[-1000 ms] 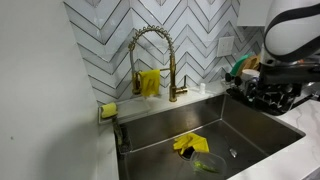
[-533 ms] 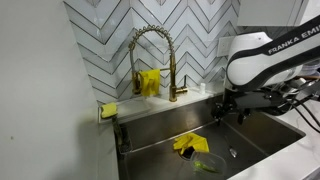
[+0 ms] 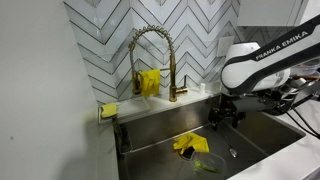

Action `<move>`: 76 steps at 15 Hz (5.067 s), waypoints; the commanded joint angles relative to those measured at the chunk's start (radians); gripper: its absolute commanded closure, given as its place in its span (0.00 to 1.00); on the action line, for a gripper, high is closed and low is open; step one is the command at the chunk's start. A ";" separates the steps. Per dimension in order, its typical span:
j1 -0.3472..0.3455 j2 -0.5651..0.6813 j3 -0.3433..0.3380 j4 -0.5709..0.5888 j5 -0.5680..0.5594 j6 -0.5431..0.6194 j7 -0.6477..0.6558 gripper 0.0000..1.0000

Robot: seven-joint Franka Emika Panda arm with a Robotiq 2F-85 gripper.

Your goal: Stack the containers and put them in the sink

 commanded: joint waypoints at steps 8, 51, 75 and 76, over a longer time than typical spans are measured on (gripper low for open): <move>0.023 0.026 -0.028 -0.037 -0.019 0.052 -0.192 0.00; 0.163 0.579 -0.077 0.299 -0.218 0.162 -0.370 0.72; 0.207 0.235 -0.077 0.247 -0.365 -0.157 -0.178 0.94; 0.205 0.224 -0.076 0.241 -0.361 -0.159 -0.178 0.99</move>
